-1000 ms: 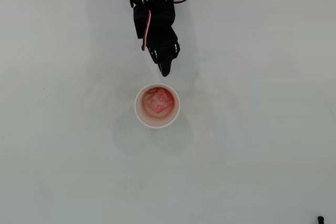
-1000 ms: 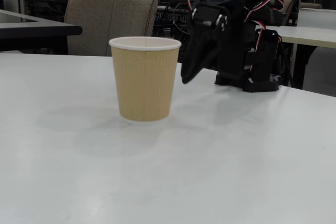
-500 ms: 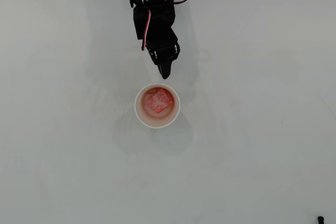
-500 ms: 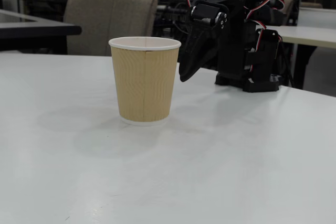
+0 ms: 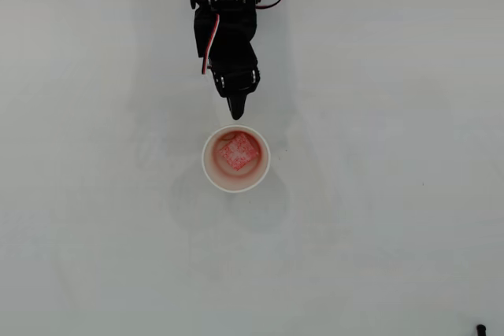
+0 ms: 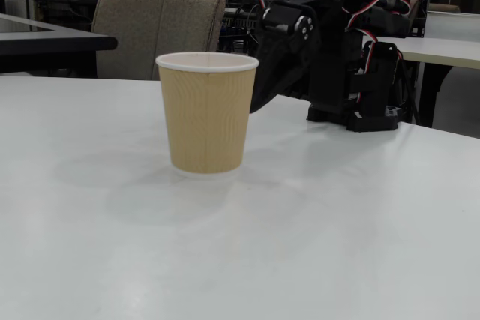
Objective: Grasp a red cube and put it in the cup.
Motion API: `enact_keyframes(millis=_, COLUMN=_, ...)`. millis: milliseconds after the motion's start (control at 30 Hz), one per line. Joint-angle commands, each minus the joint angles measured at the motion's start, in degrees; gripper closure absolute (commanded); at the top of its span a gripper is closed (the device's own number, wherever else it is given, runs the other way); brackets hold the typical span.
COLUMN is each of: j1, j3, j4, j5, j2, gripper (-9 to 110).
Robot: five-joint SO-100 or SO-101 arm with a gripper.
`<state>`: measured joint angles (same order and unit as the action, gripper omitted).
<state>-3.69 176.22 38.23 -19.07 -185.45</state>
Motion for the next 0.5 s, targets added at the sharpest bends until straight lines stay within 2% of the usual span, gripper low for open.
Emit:
enact_keyframes(millis=0, j1=-0.7, j3=4.04, j4=-2.11, j5=7.12, j2=-0.79, gripper=101)
enact_keyframes(millis=200, j1=0.09, j3=4.04, j4=-2.81, j5=15.73, j2=-0.79, gripper=101)
enact_keyframes(millis=467, j1=0.79, j3=4.04, j4=-2.37, j5=16.35, j2=-0.79, gripper=101)
